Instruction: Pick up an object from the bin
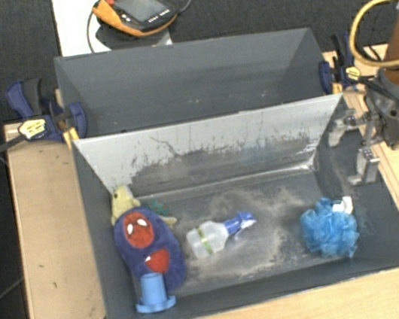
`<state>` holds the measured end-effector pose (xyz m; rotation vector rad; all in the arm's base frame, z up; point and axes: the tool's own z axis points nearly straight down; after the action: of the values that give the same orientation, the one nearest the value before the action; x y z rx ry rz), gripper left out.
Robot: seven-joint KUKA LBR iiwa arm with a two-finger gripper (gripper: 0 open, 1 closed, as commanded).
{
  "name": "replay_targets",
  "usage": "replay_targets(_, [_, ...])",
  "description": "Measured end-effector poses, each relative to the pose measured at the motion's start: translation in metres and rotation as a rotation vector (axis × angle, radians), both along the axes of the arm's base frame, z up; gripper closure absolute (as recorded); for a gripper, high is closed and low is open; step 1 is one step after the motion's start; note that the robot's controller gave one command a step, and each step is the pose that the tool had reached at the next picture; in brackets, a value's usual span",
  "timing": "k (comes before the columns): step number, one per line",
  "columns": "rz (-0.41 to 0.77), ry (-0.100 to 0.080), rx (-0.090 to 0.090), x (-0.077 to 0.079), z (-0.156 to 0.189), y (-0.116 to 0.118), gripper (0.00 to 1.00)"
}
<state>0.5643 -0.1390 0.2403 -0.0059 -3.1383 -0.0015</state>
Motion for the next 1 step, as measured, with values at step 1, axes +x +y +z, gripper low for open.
replay_targets(1, [0.004,-0.008,-0.002,0.0016,0.0042,0.0006,0.0])
